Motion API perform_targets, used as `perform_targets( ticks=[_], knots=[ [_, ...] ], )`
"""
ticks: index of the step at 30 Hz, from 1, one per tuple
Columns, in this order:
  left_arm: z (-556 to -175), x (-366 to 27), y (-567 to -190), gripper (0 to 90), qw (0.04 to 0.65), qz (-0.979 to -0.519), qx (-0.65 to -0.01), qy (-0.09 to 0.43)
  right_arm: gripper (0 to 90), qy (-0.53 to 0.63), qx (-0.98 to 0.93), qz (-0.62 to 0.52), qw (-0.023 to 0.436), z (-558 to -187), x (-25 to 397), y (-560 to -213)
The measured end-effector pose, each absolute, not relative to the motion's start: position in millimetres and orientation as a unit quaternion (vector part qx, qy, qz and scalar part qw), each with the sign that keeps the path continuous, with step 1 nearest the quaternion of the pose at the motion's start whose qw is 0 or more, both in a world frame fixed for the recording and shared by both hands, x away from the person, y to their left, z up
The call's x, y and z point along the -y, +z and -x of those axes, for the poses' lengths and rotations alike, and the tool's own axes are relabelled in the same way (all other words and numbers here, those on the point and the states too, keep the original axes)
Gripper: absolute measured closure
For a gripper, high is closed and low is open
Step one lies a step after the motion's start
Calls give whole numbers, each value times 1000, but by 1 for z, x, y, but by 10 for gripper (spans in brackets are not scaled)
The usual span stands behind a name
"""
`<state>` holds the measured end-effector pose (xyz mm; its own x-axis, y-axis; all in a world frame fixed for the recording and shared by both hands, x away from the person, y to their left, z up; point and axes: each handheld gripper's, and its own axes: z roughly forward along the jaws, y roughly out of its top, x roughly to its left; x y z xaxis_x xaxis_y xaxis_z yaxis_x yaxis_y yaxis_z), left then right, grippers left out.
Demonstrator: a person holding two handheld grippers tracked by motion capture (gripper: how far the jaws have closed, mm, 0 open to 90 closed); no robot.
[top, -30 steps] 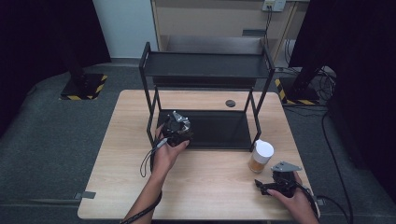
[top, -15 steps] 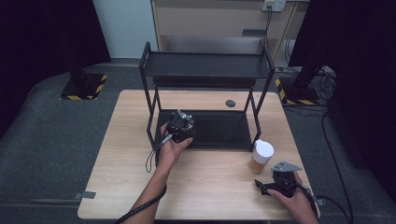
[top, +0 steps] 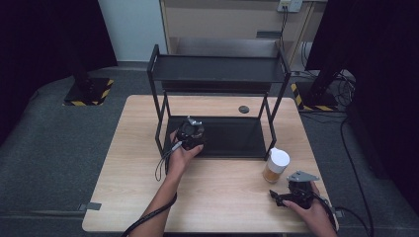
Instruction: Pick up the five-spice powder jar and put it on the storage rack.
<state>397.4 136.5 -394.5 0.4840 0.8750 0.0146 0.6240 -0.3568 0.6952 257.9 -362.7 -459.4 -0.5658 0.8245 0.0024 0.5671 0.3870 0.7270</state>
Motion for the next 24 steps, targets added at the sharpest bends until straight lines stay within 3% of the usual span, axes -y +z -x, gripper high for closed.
perform_targets(
  ticks=[17, 24],
  knots=[
    [-391, -133, -400, 298, 322, -800, -459, 213, 14, 351, -812, -428, 184, -258, 363, -459],
    [-389, -131, -396, 111, 315, -802, -461, 212, 14, 351, -812, -428, 184, -258, 363, -459]
  ],
)
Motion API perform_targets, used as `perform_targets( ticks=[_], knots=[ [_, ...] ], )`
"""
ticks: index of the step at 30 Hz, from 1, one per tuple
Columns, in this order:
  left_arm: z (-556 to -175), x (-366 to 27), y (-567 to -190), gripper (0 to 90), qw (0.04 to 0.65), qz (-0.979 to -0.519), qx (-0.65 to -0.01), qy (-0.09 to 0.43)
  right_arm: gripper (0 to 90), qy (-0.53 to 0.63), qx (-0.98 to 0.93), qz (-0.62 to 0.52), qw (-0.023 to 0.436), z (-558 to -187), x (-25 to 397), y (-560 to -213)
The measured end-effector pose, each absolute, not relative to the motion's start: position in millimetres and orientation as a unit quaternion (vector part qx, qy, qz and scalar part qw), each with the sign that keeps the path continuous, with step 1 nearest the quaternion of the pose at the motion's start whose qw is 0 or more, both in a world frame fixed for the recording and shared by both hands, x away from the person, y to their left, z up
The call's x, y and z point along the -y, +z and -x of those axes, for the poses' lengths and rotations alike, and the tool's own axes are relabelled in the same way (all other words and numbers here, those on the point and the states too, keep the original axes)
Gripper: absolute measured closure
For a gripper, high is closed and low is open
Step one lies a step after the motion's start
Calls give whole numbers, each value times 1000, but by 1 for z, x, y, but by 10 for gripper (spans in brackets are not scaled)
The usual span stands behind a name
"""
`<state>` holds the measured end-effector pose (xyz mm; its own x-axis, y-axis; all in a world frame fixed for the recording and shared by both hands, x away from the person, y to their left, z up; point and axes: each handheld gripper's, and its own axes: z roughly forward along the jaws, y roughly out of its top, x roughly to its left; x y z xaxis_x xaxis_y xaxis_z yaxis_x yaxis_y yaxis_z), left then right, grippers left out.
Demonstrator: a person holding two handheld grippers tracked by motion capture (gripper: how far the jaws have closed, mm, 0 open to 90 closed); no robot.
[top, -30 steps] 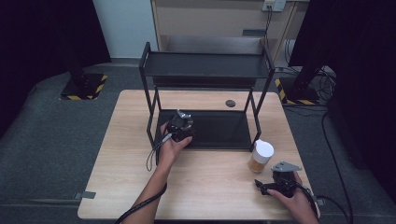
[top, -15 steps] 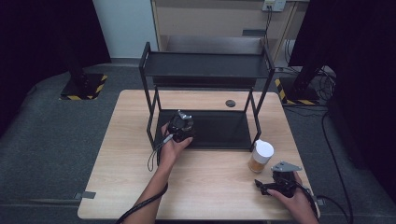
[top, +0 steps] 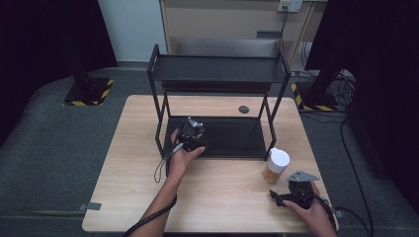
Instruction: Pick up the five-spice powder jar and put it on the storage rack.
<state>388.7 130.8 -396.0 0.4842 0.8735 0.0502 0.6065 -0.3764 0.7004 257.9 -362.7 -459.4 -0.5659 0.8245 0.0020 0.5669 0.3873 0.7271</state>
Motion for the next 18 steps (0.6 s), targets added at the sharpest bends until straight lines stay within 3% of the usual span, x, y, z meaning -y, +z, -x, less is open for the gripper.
perform_targets(
  ticks=[18],
  knots=[
    [-370, -129, -386, 33, 302, -806, -456, 229, 14, 351, -812, -428, 184, -258, 363, -459]
  ],
)
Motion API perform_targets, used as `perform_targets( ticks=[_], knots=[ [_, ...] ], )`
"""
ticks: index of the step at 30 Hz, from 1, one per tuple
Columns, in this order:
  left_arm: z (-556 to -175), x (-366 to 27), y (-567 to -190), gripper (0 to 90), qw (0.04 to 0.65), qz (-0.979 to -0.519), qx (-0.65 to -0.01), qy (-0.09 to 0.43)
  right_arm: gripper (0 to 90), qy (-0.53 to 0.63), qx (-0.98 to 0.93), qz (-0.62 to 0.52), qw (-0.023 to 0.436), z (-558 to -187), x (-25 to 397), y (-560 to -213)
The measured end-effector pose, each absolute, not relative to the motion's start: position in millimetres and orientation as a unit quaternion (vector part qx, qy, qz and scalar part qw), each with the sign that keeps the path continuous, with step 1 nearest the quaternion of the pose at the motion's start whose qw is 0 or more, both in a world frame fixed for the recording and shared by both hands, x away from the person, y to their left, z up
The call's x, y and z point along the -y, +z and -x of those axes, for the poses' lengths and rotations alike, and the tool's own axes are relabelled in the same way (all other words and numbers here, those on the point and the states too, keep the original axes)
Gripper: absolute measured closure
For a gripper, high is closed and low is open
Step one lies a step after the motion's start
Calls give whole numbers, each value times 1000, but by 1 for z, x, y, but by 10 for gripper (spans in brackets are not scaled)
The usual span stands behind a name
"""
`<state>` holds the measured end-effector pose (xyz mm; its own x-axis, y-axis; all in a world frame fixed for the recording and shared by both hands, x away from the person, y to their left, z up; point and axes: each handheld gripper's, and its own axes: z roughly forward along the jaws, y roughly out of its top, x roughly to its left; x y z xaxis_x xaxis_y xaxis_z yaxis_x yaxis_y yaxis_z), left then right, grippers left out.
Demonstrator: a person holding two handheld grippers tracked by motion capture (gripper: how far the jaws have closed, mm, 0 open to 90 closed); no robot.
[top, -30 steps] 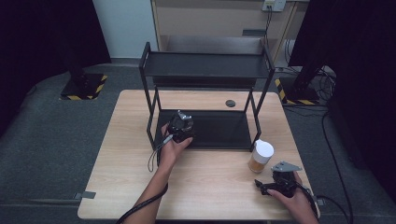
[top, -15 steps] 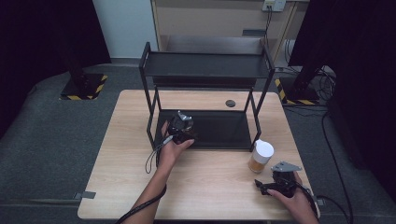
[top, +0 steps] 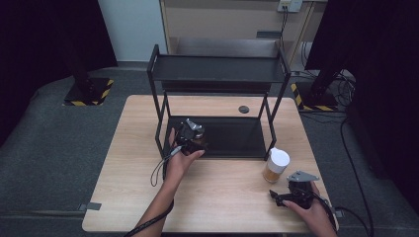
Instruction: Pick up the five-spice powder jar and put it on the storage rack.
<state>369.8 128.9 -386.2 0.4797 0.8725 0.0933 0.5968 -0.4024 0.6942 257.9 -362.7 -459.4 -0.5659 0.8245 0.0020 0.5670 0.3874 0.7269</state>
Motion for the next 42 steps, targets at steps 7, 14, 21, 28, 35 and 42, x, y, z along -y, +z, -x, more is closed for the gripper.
perform_targets(
  ticks=[7, 14, 21, 28, 35, 42],
  knots=[
    [-362, -129, -383, 31, 299, -807, -455, 230, 14, 351, -812, -428, 184, -258, 363, -459],
    [-353, -129, -382, 31, 297, -809, -453, 230, 14, 351, -812, -428, 184, -258, 363, -459],
    [-341, -130, -380, 30, 300, -808, -452, 230, 14, 351, -812, -428, 184, -258, 363, -459],
    [-329, -132, -379, 30, 293, -813, -447, 230, 14, 351, -812, -428, 184, -258, 363, -459],
    [-314, -137, -383, 30, 287, -819, -441, 228, 14, 351, -812, -428, 184, -258, 363, -459],
    [-297, -139, -384, 32, 288, -827, -429, 221, 15, 350, -812, -429, 184, -258, 362, -459]
  ],
)
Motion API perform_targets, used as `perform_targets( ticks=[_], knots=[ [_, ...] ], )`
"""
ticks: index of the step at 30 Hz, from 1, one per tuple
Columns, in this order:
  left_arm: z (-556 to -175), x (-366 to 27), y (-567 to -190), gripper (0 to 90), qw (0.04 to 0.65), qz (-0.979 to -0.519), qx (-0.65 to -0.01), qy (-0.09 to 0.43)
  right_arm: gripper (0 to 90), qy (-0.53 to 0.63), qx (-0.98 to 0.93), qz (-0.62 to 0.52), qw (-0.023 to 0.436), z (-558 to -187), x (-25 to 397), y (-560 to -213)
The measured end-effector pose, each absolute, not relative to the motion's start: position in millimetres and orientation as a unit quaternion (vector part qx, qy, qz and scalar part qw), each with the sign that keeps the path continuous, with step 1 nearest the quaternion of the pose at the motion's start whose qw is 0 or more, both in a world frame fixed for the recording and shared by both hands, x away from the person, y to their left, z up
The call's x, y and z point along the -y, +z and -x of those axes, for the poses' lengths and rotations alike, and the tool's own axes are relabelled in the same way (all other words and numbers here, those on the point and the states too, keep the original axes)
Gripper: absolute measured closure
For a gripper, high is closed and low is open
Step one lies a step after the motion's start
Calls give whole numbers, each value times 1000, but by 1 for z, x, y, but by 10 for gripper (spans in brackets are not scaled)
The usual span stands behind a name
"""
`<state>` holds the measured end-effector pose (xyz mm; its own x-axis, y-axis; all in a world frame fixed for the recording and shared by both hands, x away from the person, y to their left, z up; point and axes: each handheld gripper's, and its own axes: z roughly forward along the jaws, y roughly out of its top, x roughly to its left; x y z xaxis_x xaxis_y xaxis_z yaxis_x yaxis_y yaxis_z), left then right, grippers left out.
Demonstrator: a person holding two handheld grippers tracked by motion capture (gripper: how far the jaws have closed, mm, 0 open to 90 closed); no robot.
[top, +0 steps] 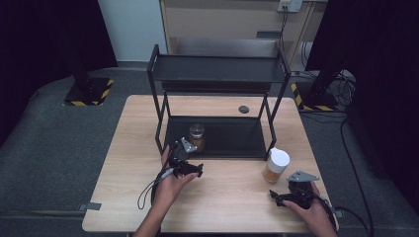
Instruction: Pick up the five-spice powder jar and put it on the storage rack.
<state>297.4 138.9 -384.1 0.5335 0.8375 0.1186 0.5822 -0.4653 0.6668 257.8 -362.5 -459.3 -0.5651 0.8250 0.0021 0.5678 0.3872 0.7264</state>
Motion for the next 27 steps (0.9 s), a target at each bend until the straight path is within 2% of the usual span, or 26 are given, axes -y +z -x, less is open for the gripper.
perform_targets(
  ticks=[15, 27],
  knots=[
    [-263, -151, -385, 33, 287, -834, -420, 215, 15, 350, -811, -430, 185, -257, 362, -460],
    [-251, -184, -388, 33, 290, -813, -456, 218, 15, 349, -811, -431, 186, -256, 362, -459]
  ],
)
